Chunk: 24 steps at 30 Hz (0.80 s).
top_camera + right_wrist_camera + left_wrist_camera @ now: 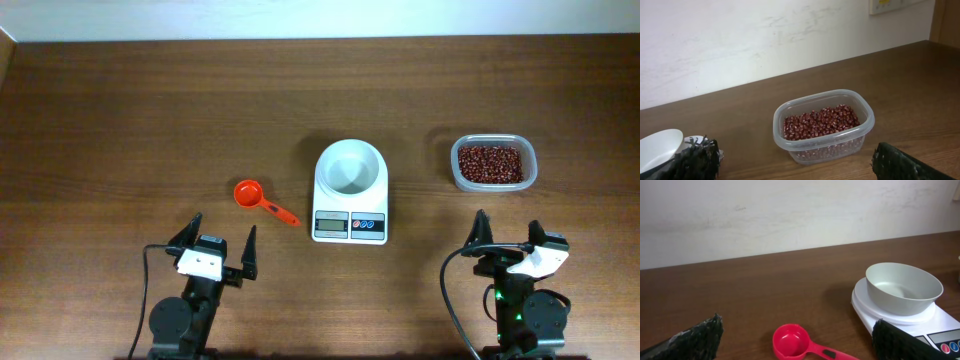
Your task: Scoop and weigh 50g on scale
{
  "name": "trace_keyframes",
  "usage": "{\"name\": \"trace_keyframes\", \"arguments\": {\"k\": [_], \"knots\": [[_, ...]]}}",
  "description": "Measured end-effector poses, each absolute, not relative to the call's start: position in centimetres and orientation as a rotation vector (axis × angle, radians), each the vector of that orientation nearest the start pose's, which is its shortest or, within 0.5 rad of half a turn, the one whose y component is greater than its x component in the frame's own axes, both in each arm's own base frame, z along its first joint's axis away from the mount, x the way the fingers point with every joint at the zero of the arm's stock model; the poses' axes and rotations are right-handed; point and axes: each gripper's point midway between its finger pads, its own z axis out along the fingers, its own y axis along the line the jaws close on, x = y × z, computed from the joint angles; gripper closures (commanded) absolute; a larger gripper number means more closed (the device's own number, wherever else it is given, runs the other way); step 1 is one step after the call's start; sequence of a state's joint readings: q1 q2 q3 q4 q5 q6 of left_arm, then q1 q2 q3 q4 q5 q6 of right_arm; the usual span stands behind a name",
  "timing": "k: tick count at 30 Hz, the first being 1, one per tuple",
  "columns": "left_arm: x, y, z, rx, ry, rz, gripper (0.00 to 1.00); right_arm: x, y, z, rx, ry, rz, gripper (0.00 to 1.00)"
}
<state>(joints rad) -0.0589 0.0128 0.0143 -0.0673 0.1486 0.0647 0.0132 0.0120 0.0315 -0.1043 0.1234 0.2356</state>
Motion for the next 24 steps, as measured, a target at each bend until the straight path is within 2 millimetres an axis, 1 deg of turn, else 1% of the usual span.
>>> {"name": "trace_keyframes", "arguments": {"k": [1,4,7,24], "knots": [[24.2,-4.0,16.1,0.214,1.623,-0.117,0.01,24.4,-1.8,16.1,0.277,1.632,0.088,0.01],[24.5,-2.0,15.8,0.129,1.643,-0.020,0.01,24.4,-1.8,16.1,0.277,1.632,0.087,0.01],[24.6,-1.5,15.8,0.105,1.647,0.006,0.01,24.4,-1.8,16.1,0.277,1.632,0.087,0.01],[24.6,-1.3,15.8,0.100,1.648,0.013,0.01,24.4,-1.8,16.1,0.277,1.632,0.087,0.01]]}}
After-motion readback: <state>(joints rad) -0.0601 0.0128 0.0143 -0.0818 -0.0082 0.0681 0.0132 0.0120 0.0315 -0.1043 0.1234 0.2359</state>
